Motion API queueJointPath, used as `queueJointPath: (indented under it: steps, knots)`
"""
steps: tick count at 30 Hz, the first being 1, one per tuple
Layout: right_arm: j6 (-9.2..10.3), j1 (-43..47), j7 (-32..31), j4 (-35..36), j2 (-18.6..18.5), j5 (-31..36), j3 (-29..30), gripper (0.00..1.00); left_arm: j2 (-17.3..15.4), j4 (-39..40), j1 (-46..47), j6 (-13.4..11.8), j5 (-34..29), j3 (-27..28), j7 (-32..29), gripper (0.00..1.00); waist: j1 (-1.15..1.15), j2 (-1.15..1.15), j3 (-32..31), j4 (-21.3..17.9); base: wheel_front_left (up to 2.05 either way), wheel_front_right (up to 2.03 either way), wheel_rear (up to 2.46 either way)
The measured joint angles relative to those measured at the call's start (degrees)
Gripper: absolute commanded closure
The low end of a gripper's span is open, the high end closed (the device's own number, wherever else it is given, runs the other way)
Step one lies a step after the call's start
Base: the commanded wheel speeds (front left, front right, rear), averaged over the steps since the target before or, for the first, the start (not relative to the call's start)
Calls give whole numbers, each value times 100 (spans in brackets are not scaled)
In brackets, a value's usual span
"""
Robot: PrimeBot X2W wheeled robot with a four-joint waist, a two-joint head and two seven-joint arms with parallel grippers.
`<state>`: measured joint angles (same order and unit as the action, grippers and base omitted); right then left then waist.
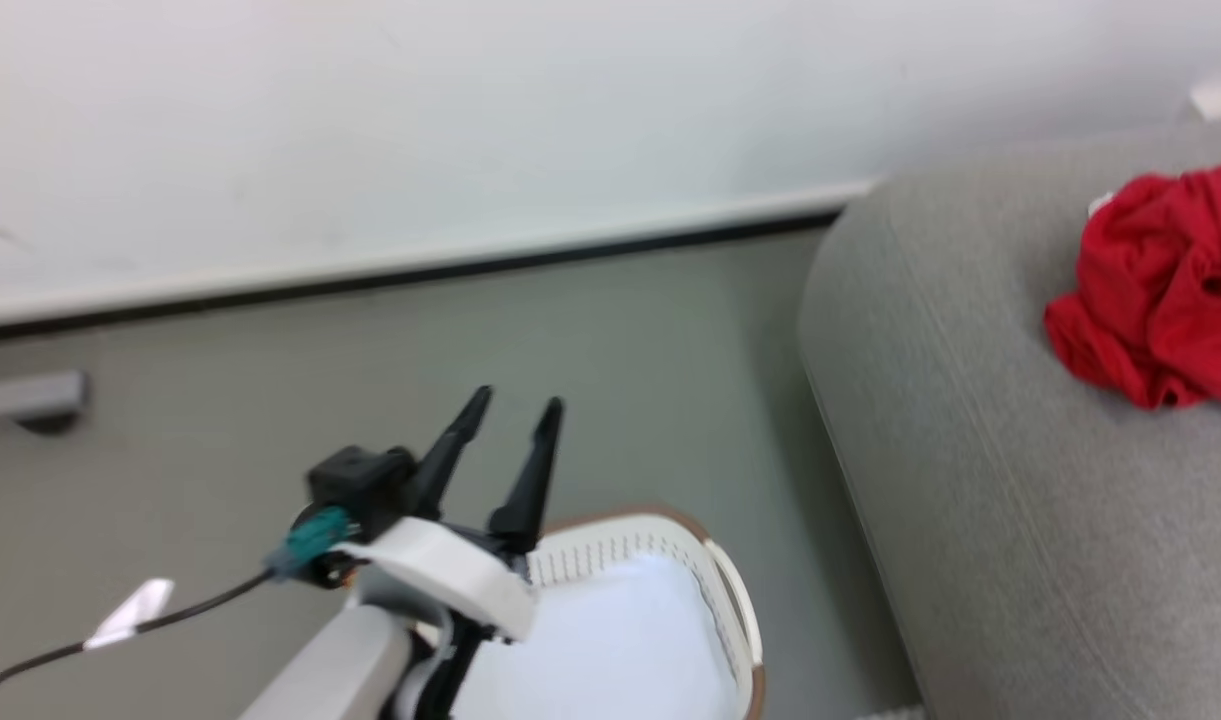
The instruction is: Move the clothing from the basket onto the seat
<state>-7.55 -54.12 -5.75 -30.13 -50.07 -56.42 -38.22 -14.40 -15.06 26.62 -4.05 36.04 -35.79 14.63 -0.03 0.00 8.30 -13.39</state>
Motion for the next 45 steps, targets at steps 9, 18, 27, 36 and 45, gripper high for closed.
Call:
queueJointPath:
  steps: [9,18,27,36,45]
  knots:
    - [0,1393,1292,777,371,320,375,0,-331,364,-823,-254,353,901,44,0,0,0,-821,452,0,0,0]
    - [0,3156,2054,1322,1842,1650,1582,0,-198,646,-1622,-442,-335,1694,51,0,2,0,-999,669,0,0,0]
    - [0,4823,2091,2354,3623,3290,3147,0,548,775,-2291,-98,-1376,2624,51,0,2,0,-992,749,0,0,0]
    - [0,5181,2091,2304,4153,3739,3039,0,976,453,-2548,389,-2091,3230,51,0,2,0,-913,793,0,0,0]
    - [0,5074,2091,2265,4234,3772,3132,0,1120,312,-2492,655,-2397,3509,51,0,3,0,-893,833,0,0,0]
